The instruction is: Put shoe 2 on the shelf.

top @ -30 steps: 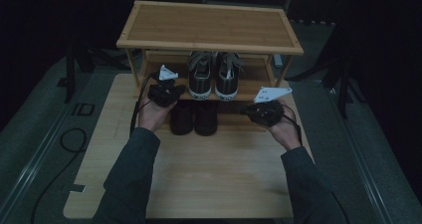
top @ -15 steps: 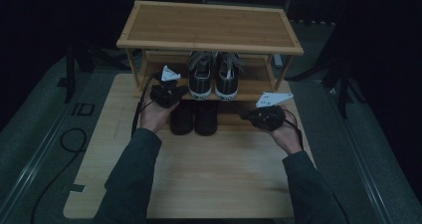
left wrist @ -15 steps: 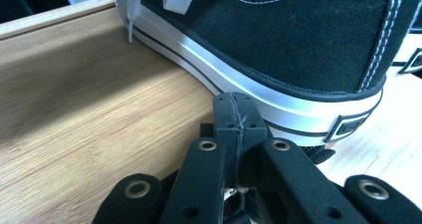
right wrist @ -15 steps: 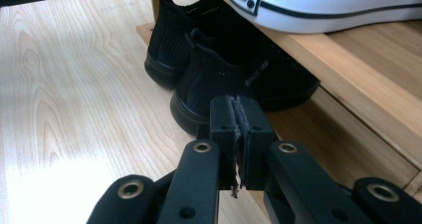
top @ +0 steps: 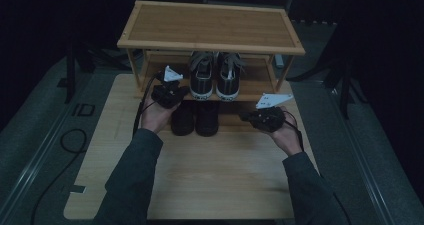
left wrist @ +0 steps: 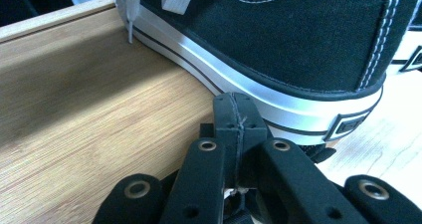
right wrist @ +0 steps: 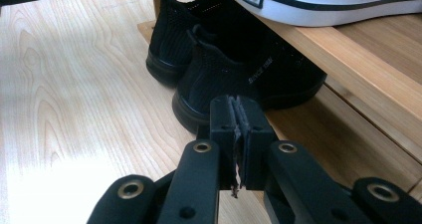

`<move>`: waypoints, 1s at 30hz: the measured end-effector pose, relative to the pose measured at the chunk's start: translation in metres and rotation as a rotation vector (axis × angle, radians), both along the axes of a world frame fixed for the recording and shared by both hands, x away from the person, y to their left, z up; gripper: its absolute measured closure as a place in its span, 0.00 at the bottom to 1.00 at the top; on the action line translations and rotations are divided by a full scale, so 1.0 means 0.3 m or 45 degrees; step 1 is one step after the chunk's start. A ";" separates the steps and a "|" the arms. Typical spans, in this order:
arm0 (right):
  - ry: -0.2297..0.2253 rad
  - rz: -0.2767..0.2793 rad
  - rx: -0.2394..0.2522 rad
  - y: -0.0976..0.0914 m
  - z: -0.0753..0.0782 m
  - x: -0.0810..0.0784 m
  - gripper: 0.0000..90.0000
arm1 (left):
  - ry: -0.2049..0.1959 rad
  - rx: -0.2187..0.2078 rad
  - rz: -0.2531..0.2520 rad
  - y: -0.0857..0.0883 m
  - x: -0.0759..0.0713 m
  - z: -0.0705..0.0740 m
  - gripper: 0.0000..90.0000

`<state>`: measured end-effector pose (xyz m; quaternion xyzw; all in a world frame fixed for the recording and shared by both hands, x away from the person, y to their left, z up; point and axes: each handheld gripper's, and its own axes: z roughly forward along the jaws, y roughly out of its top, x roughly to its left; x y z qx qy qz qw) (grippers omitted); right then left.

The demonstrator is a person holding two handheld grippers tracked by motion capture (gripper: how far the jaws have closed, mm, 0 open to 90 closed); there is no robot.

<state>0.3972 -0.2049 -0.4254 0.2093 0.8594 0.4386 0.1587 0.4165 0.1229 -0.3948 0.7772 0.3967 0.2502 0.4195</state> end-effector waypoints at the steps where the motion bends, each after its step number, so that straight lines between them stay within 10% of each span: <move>1: 0.001 -0.001 -0.002 0.001 0.000 0.000 0.97 | 0.000 -0.001 0.000 -0.001 0.000 0.000 1.00; 30: 0.004 0.006 0.001 0.003 -0.007 -0.007 0.97 | -0.019 -0.019 -0.040 -0.005 -0.023 0.015 1.00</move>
